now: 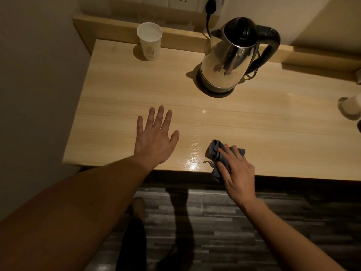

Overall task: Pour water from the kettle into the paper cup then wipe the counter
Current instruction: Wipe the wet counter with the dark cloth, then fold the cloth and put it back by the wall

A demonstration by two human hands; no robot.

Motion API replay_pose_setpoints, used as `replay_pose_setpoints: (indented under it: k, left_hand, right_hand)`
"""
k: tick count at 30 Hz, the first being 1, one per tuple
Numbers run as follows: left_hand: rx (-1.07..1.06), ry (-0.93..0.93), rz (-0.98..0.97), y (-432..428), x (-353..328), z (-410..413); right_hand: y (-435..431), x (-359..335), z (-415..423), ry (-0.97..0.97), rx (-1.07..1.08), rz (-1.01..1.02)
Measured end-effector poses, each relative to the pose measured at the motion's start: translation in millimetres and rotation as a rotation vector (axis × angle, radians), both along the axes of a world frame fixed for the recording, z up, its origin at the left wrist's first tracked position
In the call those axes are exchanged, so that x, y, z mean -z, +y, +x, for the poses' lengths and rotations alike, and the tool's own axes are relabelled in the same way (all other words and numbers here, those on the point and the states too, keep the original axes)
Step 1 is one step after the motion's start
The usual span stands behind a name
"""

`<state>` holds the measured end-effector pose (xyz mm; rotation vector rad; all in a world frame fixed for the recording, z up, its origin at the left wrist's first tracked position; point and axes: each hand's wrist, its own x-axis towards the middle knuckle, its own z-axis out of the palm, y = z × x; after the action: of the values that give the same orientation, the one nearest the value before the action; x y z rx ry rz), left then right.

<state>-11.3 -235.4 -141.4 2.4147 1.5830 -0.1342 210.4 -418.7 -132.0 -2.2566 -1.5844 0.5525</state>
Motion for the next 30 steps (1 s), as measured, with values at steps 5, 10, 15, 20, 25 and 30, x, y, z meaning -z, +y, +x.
replay_pose_setpoints:
  k: [5, 10, 15, 20, 25, 30]
  left_hand:
    - [0.042, -0.064, -0.141, 6, -8, -7]
    - [-0.452, -0.846, -0.904, 21, -72, -36]
    - [-0.582, -1.233, -1.159, 23, -136, -90]
    - [-0.631, -1.294, -0.972, 43, -150, -137]
    - [-0.647, -1.240, -0.761, 69, -160, -164]
    - [-0.607, -1.232, -0.657, 96, -167, -170]
  right_hand:
    - [20, -69, -61, 1.058, 0.536, -0.043]
    - [71, -122, -119, 1.900, 0.696, -0.038]
    - [111, -154, -164, 1.930, 0.596, -0.144]
    - [147, -175, -196, 1.960, 0.663, -0.162]
    - [183, -181, -213, 1.818, 0.472, -0.250]
    - [228, -165, -227, 1.347, 0.266, -0.133]
